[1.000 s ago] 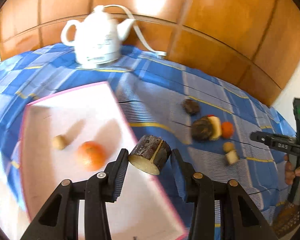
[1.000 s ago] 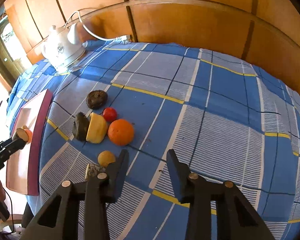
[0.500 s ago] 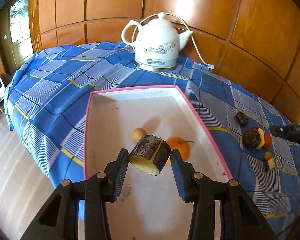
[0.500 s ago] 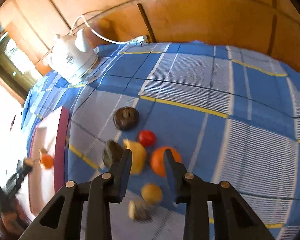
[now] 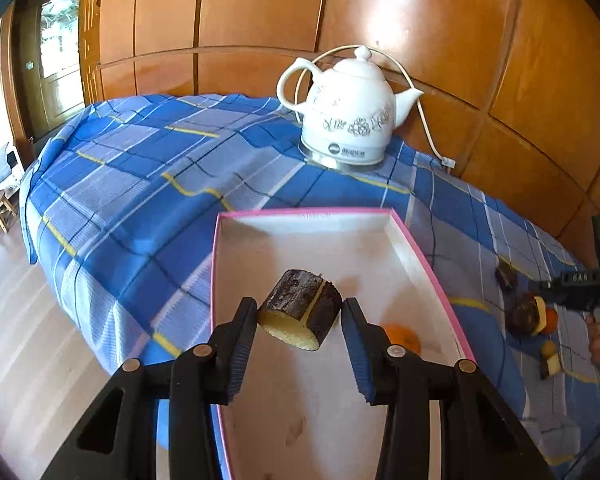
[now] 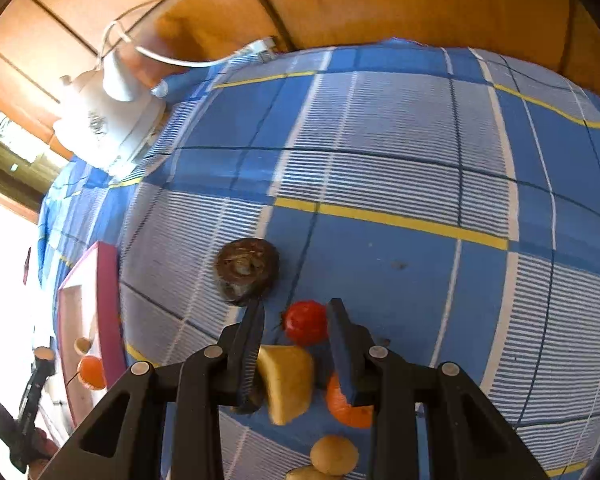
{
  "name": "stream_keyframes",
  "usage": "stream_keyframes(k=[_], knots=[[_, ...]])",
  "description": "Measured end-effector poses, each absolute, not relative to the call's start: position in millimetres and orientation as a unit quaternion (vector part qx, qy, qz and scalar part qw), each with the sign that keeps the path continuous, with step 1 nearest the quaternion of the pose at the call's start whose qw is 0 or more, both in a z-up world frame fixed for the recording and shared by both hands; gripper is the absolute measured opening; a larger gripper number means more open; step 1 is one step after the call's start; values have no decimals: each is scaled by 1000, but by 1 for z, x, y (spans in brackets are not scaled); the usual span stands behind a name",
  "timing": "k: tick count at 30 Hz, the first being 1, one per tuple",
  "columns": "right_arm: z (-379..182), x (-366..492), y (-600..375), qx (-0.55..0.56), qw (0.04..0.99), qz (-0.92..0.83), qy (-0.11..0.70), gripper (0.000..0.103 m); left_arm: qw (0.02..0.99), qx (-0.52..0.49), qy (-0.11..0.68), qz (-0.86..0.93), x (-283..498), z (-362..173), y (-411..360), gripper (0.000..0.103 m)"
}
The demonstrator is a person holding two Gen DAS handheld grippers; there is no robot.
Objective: Organize fruits
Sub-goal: 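Place the log piece in the tray with the left gripper while the right gripper reaches for the tomato, then grasp the red cherry tomato with the right gripper and carry it to the tray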
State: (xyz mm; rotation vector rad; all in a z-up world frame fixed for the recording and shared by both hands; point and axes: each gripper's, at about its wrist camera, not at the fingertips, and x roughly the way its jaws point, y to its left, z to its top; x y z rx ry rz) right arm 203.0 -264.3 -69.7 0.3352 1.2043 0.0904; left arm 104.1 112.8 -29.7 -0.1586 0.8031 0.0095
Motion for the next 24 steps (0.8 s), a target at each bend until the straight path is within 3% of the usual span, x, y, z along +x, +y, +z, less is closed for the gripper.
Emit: stream_keyframes(k=[12, 15, 19, 24], knots=[[-81, 210, -262, 159, 798, 35, 580, 33, 911, -66, 408, -2, 158, -38, 108, 47], [-83, 212, -263, 165, 795, 40, 583, 33, 912, -71, 403, 1, 153, -35, 109, 57], [-83, 213, -262, 170, 795, 47, 581, 26, 914, -74, 398, 14, 135, -32, 109, 57], [-81, 207, -262, 176, 803, 47, 567, 26, 913, -70, 402, 18, 111, -34, 104, 58]])
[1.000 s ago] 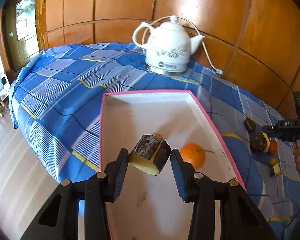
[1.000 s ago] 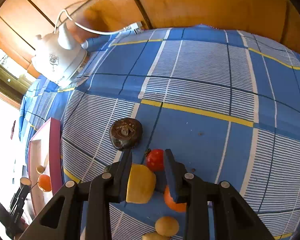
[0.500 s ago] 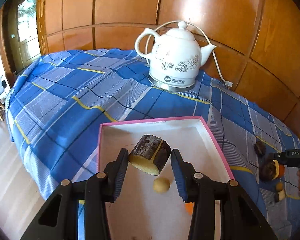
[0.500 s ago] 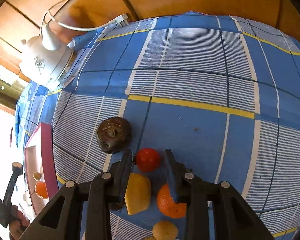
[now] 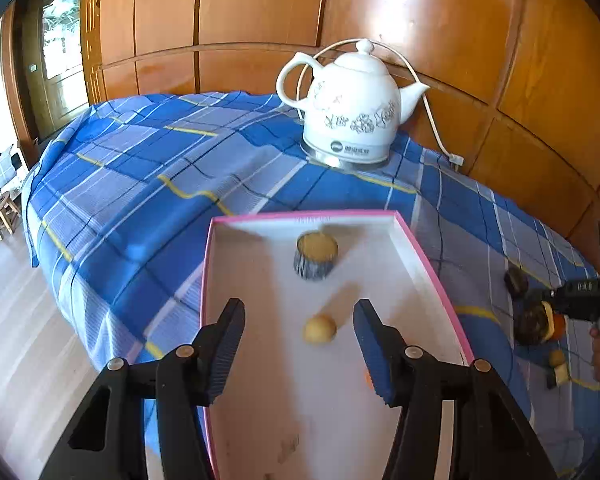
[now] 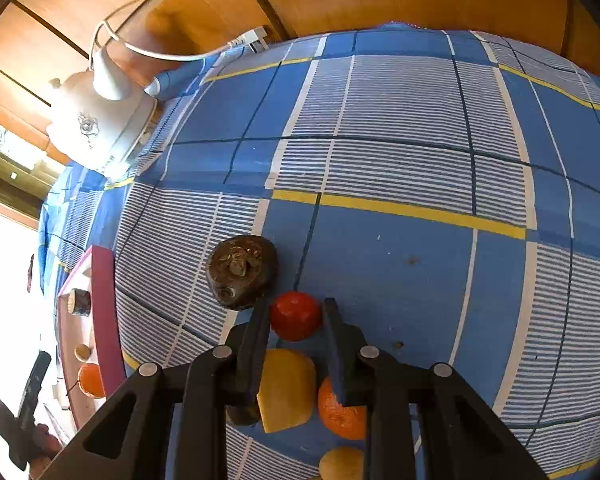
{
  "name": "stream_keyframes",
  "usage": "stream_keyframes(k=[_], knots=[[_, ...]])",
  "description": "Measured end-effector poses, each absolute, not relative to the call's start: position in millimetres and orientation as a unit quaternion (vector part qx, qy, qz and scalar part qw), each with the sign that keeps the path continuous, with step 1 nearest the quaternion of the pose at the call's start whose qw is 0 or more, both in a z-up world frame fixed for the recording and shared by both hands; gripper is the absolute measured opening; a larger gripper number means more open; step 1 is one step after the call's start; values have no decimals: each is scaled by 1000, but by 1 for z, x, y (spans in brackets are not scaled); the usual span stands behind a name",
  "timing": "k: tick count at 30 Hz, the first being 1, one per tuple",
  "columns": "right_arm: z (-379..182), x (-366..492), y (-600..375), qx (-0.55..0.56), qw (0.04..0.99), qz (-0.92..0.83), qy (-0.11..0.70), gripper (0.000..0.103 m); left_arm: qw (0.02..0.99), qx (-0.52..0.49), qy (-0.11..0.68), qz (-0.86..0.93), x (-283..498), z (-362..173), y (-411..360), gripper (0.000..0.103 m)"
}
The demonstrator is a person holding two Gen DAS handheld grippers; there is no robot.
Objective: Organize fruits
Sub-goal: 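Grasp the red cherry tomato with the right gripper and carry it to the tray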
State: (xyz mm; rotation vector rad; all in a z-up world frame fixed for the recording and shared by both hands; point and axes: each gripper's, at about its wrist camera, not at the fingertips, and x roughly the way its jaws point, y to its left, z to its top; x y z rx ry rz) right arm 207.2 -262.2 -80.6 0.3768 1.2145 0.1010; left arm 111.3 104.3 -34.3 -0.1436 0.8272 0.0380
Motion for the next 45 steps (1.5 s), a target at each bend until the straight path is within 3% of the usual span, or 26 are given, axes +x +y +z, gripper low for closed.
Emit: stream_keyframes(k=[13, 23, 34, 45], knots=[[-45, 180, -274, 215, 830, 57, 512, 26, 912, -58, 407, -4, 72, -36, 80, 60], [-12, 140, -214, 165, 846, 149, 485, 26, 916, -63, 396, 7, 56, -28, 83, 61], [-27, 116, -99, 84, 812, 263, 515, 26, 918, -67, 390, 15, 43, -26, 93, 63], [-41, 116, -58, 66, 800, 272, 531, 28, 924, -65, 375, 17, 34, -21, 95, 68]])
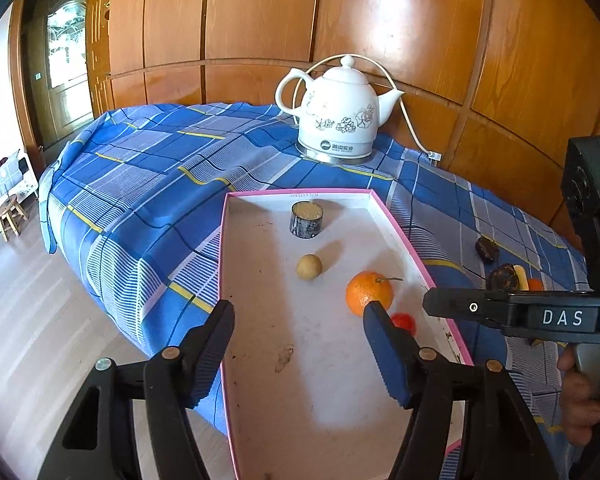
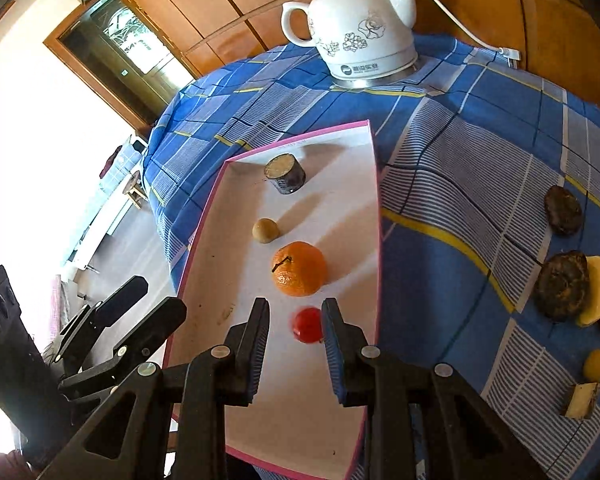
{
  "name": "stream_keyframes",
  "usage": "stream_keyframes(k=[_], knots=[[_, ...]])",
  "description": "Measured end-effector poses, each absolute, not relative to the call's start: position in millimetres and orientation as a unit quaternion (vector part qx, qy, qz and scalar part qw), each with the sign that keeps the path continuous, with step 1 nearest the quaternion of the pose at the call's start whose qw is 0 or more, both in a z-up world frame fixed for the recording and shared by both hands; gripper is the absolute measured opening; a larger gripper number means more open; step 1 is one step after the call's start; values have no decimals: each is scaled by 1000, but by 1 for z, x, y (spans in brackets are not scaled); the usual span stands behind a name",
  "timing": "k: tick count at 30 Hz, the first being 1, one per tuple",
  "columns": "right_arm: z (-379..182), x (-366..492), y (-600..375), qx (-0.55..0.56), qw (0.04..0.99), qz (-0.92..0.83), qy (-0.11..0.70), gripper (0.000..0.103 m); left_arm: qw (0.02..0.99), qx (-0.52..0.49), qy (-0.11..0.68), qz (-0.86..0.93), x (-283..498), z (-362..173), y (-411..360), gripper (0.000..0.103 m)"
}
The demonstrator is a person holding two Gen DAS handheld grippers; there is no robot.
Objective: Organize fruits
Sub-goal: 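Grasp the red cherry tomato with the right gripper and carry it to the tray, then release the tomato in the tray and withdraw the right gripper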
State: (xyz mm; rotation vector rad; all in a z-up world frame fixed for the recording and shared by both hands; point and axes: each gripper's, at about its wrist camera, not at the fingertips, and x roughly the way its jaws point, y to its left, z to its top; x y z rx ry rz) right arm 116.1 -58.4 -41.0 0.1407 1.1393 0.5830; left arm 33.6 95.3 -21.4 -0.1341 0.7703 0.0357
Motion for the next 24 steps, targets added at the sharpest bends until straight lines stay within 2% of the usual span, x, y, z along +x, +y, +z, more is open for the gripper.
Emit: stream_keyframes(k=[11, 16, 24], knots=[[-24, 103, -83, 38, 826, 244, 507, 31, 927, -52, 370, 7, 30, -17, 85, 68], [-18, 95, -121, 24, 838, 215, 501, 35, 924, -44, 379, -10, 32, -20, 75, 68], [-13, 91, -197, 20, 857, 137, 497, 36, 920, -19, 388, -56, 38, -19, 48, 68]])
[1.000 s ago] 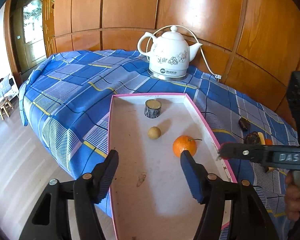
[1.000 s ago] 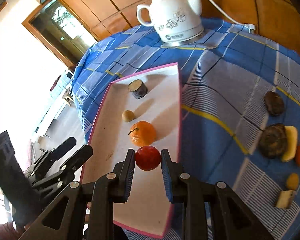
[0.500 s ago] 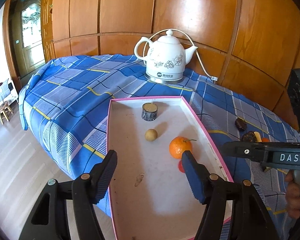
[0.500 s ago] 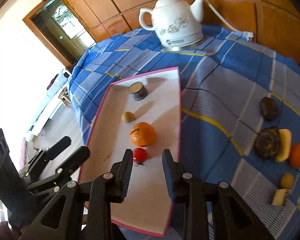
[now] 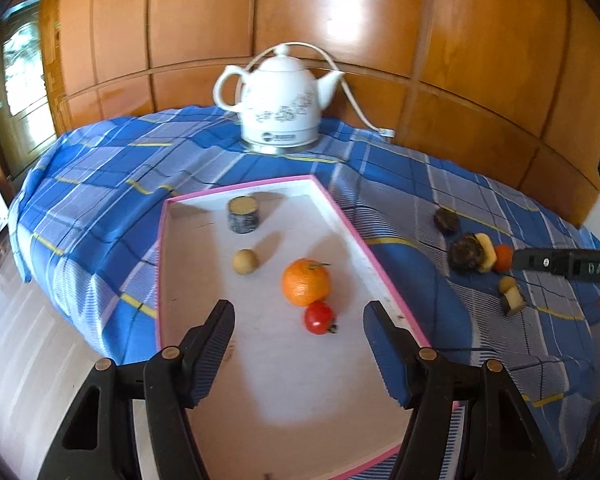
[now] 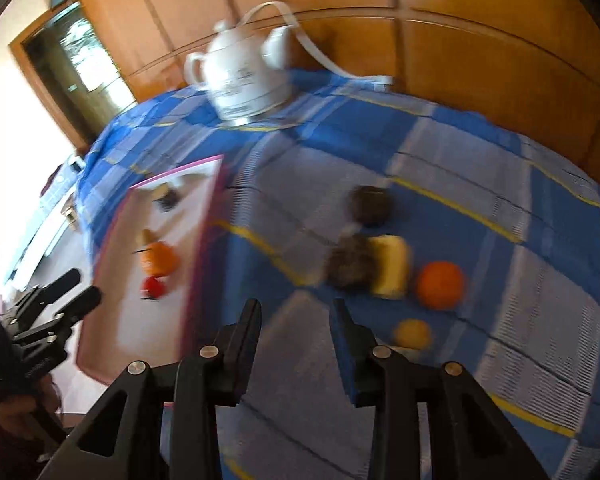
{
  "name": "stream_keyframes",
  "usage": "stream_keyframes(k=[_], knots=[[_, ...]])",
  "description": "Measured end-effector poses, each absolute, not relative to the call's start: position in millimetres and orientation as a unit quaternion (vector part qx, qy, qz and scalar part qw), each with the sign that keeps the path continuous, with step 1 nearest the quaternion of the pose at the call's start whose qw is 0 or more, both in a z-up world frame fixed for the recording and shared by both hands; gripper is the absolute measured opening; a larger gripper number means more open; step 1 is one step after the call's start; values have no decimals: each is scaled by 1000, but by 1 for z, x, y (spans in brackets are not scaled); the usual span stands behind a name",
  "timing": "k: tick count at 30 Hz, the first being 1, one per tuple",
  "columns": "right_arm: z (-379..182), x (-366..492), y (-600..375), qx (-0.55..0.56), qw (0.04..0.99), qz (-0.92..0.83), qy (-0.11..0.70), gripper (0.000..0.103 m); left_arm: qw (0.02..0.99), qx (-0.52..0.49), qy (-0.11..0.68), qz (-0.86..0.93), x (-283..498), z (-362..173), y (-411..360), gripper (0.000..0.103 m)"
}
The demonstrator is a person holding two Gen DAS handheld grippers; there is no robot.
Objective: Organize fruits
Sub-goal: 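Release the tomato in the tray and withdraw the right gripper, then reach the left gripper to the dark brown round piece and grasp it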
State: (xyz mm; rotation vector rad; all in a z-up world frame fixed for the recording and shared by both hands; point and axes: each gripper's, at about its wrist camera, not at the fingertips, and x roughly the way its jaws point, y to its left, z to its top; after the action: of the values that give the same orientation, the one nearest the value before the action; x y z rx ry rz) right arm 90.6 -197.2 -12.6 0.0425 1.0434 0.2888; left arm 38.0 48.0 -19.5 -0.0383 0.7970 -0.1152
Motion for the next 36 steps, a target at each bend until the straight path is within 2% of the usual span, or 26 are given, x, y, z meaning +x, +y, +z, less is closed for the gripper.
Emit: stream_keyframes(k=[11, 17, 22, 36], knots=[[-7, 87, -296, 30, 869, 41, 493, 36, 900, 1, 413, -137, 57, -18, -4, 66], [-22, 87, -333, 60, 863, 13, 501, 36, 884, 35, 408, -223, 74, -13, -52, 68], [-34, 89, -344, 90, 854, 15, 513, 36, 870, 80, 411, -260, 96, -22, -93, 68], [-31, 96, -340, 124, 845, 51, 518, 36, 833, 108, 458, -291, 159, -61, -147, 70]])
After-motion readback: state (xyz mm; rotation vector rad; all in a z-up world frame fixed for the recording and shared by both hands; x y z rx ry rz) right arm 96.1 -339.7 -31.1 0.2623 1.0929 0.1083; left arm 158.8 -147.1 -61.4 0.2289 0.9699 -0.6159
